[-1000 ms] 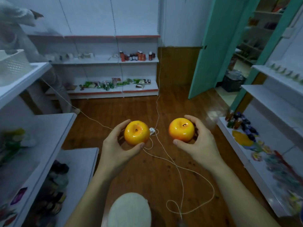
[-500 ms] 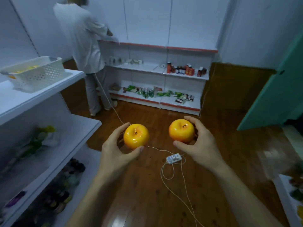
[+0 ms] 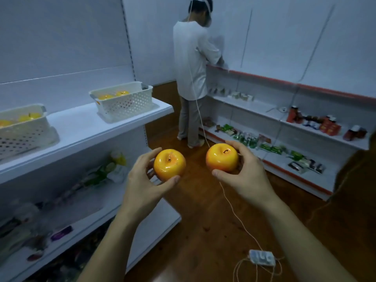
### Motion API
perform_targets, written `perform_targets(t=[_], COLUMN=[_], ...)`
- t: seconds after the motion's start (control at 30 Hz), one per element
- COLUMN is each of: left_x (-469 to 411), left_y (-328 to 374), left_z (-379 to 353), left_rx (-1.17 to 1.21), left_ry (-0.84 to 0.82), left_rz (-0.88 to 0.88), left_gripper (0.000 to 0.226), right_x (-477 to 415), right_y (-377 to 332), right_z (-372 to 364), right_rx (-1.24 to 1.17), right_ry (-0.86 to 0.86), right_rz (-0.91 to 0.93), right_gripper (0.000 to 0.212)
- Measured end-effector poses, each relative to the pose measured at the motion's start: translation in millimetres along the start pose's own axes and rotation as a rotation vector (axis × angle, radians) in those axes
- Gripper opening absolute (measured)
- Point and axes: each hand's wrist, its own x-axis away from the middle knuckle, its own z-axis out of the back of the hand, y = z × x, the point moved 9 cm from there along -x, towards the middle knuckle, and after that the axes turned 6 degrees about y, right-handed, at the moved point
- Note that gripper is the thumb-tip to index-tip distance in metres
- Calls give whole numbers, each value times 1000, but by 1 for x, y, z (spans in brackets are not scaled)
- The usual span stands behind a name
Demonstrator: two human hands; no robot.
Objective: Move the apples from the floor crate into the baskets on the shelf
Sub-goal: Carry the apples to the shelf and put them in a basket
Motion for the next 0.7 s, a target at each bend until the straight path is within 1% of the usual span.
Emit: perform_targets(t=[0.13,0.23,0.37,0.47,0.6,0.7], left_x=[-61,-113,-174,-205,-249,-284], left_y=[-33,-52,-64,-68,-78,-90], left_z=[8,23,41,58,91,111], left_rx=[-61,-89,-134,-178,-249,-311], left_ry=[98,151,216,250,344,368], left_rz=[21,46,58,61,94,131], left_gripper=[86,87,92,92,95,97], right_x=[-85,-147,-219,-269,-330,-371], right_y=[8,5,-3,-13,-39,-58], right_z=[-39,-65,-96,-126,-184,-223], right_rx=[-42,-69,-102,-109,-128,-168], right_ry=[-72,-103,-163,-225,-321,-402], right_rz=[52,73,121,157,262,348], right_gripper=[85,85,86,86,85,82])
